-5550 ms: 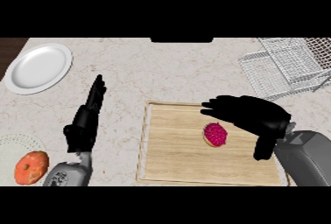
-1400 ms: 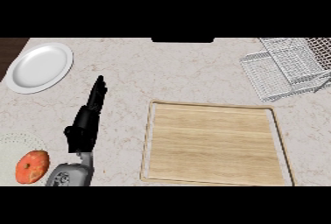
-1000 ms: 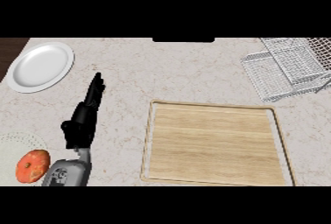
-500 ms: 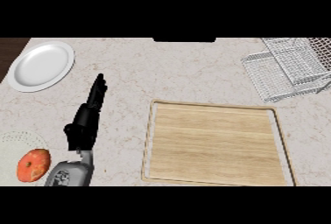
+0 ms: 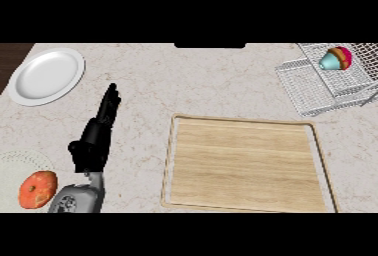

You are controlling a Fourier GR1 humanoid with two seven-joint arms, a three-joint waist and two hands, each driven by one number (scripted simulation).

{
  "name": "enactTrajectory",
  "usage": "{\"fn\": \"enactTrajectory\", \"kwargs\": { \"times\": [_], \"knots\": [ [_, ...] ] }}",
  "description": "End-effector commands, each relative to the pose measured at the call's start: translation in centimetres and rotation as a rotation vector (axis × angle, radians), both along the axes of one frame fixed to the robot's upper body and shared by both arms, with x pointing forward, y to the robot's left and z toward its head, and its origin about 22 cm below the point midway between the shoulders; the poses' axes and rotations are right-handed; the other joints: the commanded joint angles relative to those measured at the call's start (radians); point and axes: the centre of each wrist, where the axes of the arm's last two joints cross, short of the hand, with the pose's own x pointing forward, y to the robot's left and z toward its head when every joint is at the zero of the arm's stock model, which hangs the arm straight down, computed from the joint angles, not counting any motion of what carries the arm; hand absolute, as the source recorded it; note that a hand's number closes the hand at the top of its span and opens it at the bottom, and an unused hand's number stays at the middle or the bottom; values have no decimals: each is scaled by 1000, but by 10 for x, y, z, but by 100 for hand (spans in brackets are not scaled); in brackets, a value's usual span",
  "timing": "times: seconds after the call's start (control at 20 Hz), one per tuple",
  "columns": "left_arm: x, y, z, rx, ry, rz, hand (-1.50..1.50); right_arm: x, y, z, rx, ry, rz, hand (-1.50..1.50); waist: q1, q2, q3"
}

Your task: Pick the cupcake from the tray and place it in the tiered basket

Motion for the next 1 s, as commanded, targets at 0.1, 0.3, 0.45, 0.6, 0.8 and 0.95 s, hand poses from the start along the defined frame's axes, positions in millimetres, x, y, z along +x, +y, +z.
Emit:
{"fn": "enactTrajectory", "kwargs": {
  "times": [0.1, 0.3, 0.45, 0.6, 0.8, 0.95],
  "knots": [
    [-2, 5, -2, 7, -8, 11, 0, -14, -27, 19, 189, -125, -164, -150, -7, -4, -1],
    [-1, -7, -4, 13, 23, -7, 0, -49, -80, 22, 254, -154, -286, -150, -14, -3, 0],
    [-3, 19, 3, 2, -3, 19, 0, -77, -117, 14, 351, -162, -338, -150, -13, -4, 0],
    [-11, 8, -6, 1, 16, 33, 0, -128, -165, 13, 430, -222, -298, -150, -27, -4, 2],
    [-6, -5, -13, -15, 6, 31, 0, -182, -203, 0, 437, -226, -291, -150, -37, 1, 3],
    [4, 12, -2, -1, -16, 33, 0, -216, -221, -24, 462, -224, -273, -150, -33, 1, 4]
  ]
}}
